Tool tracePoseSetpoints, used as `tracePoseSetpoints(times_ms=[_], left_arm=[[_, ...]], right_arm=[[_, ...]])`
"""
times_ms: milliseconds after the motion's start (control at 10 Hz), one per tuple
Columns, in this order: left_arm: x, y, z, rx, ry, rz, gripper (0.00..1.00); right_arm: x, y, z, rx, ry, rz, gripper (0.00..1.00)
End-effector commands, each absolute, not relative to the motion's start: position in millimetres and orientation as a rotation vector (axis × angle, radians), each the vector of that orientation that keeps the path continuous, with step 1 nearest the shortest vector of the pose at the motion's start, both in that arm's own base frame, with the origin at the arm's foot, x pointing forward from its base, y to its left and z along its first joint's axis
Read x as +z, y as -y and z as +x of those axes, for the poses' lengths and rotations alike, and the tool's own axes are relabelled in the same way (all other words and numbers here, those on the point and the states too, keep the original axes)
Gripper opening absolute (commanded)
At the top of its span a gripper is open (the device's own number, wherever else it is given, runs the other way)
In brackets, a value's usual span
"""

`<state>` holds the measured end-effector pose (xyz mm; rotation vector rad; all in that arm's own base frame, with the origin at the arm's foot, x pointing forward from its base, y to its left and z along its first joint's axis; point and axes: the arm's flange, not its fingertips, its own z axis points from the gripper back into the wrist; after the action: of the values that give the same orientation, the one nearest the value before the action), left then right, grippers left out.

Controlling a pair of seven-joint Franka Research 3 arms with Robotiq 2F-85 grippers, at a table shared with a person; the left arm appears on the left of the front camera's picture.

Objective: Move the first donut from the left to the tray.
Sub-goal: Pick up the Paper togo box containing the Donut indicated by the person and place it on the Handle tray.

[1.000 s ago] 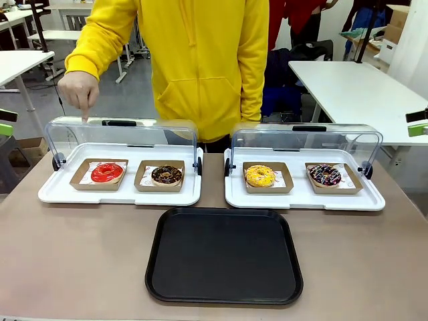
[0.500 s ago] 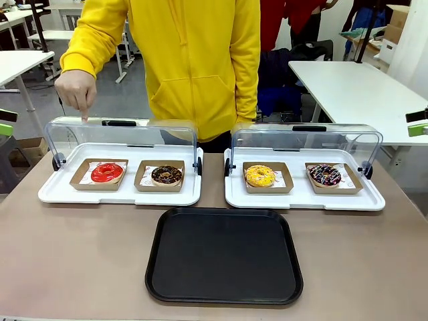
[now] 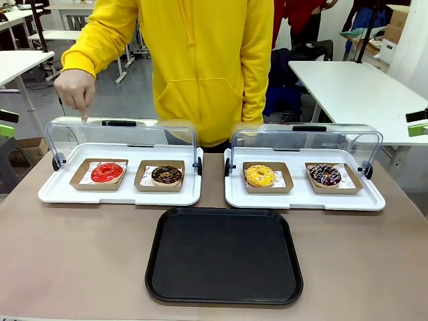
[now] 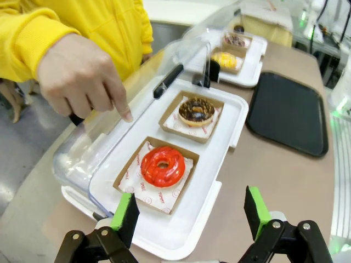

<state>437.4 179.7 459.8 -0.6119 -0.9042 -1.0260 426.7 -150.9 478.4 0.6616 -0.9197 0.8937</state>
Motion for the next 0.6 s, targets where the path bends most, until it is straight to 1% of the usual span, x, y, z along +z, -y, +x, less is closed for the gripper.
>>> tracePoseSetpoints(times_ms=[0,200,500], left_arm=[[470,-150,443,-1.127,0.75,-0.552,1.0],[466,-114,450,-1.254,0.621,-0.464,1.0],[439,-65,460,-1.436,0.477,-0.343,1.0]], right_arm=[[480,151,429,0.893,0.949,0.673,1.0],[480,151,429,0.893,0.949,0.673,1.0],[480,151,429,0.893,0.949,0.673,1.0]])
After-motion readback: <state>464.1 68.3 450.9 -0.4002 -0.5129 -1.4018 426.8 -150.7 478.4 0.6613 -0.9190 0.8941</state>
